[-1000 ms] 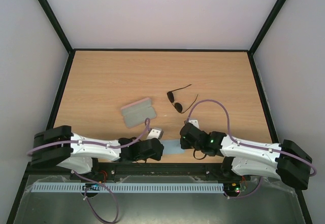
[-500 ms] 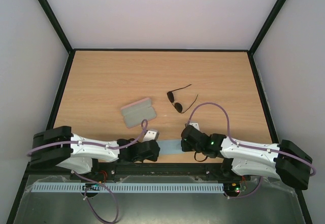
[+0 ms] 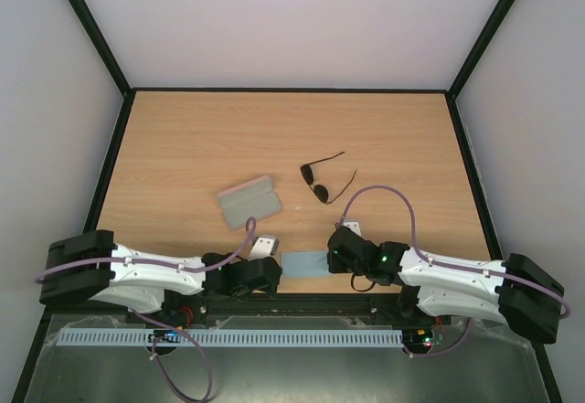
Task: Organize the sunglasses
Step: Fold the glasses cleaning cloth at the center of the board, then pick up the glasses cleaning cloth from the center of the board.
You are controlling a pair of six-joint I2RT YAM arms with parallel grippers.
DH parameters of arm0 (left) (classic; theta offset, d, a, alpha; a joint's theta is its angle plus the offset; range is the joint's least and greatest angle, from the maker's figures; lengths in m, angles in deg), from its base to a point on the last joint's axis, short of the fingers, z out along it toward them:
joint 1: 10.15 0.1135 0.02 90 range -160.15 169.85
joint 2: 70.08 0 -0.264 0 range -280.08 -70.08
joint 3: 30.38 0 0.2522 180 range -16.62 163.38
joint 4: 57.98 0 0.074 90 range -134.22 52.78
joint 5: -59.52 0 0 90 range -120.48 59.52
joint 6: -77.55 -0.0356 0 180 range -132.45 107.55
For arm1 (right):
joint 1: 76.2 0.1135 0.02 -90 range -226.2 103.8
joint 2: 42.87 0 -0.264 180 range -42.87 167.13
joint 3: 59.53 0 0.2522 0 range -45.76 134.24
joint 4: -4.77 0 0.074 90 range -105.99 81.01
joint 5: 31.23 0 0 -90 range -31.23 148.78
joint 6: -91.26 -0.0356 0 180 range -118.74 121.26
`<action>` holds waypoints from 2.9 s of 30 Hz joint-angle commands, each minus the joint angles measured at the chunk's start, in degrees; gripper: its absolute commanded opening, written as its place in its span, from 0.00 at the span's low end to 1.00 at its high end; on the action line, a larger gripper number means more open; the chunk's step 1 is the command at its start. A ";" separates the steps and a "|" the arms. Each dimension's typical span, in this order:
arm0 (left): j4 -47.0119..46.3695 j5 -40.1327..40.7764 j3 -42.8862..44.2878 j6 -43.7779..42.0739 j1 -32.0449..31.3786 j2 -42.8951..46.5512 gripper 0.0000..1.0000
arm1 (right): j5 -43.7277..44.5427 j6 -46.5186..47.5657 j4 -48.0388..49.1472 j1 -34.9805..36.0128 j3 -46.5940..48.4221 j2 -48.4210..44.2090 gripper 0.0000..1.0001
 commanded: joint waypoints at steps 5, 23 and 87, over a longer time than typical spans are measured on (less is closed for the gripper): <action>-0.18 -0.27 0.43 -2.84 4.47 -0.48 0.29 | 1.94 0.16 -3.29 0.32 2.88 5.90 0.14; -3.40 -2.08 1.69 -3.76 5.53 -5.23 0.34 | 2.13 -2.91 -5.32 2.17 1.60 6.99 0.18; -3.01 -2.55 -3.47 0.15 6.83 -4.09 0.62 | 2.26 -5.39 -0.83 5.24 0.32 12.72 0.04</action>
